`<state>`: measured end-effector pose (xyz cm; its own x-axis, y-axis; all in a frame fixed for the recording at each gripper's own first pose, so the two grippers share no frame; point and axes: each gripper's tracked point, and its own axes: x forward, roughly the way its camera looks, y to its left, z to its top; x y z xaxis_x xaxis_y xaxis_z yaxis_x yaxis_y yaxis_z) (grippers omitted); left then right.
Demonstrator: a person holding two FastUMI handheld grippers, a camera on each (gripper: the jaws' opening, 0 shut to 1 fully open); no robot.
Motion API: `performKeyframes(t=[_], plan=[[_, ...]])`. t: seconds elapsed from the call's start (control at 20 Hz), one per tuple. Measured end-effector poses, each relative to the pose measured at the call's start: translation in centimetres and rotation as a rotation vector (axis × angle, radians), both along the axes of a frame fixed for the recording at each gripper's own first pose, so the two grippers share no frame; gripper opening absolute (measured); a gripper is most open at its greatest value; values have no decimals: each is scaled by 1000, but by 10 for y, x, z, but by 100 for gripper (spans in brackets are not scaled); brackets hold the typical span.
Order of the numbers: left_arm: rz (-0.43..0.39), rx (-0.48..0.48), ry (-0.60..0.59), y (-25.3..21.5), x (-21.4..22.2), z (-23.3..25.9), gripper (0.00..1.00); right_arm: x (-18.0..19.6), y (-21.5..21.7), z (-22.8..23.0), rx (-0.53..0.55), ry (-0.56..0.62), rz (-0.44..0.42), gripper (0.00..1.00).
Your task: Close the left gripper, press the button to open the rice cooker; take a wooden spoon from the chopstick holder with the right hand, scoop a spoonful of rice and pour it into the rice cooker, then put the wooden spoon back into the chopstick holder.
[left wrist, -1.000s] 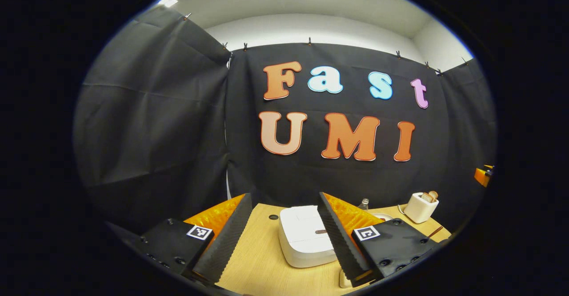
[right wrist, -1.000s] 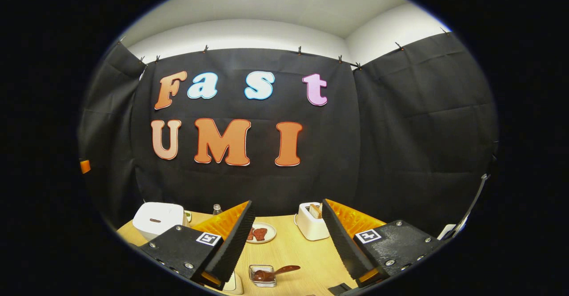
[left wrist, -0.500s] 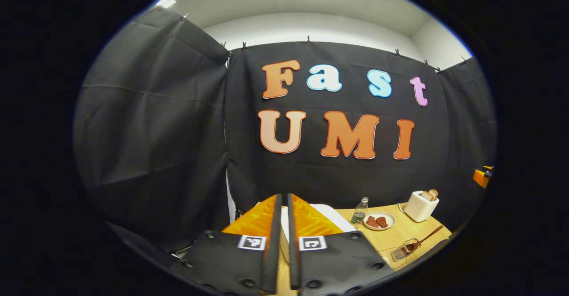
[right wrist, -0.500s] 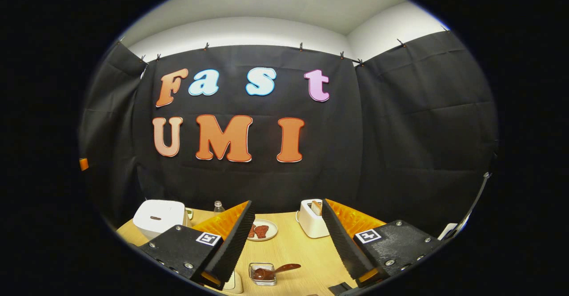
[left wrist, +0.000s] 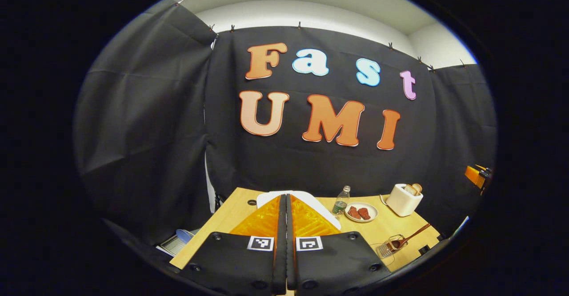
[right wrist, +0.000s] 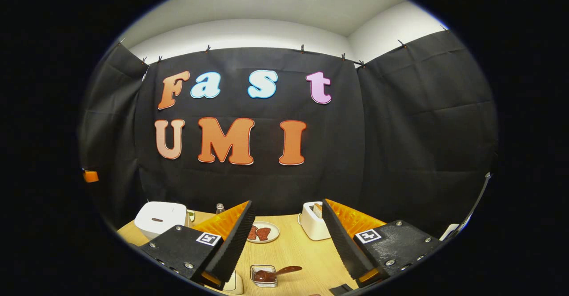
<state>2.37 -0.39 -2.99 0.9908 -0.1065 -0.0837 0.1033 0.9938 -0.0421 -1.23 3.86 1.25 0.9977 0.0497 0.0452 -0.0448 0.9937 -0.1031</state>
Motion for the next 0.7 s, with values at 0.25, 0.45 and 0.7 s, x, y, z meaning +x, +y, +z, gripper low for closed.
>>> performKeyframes(t=[0.25,0.45,0.7], plan=[[-33,58,69,-22,49,-31,5,0,-15,-10,-36,20,-36,94],[-82,59,130,-44,94,-56,5,0,-27,-16,-41,46,-63,94],[-112,97,207,-58,138,-94,4,-7,-51,-16,-43,55,-117,94]])
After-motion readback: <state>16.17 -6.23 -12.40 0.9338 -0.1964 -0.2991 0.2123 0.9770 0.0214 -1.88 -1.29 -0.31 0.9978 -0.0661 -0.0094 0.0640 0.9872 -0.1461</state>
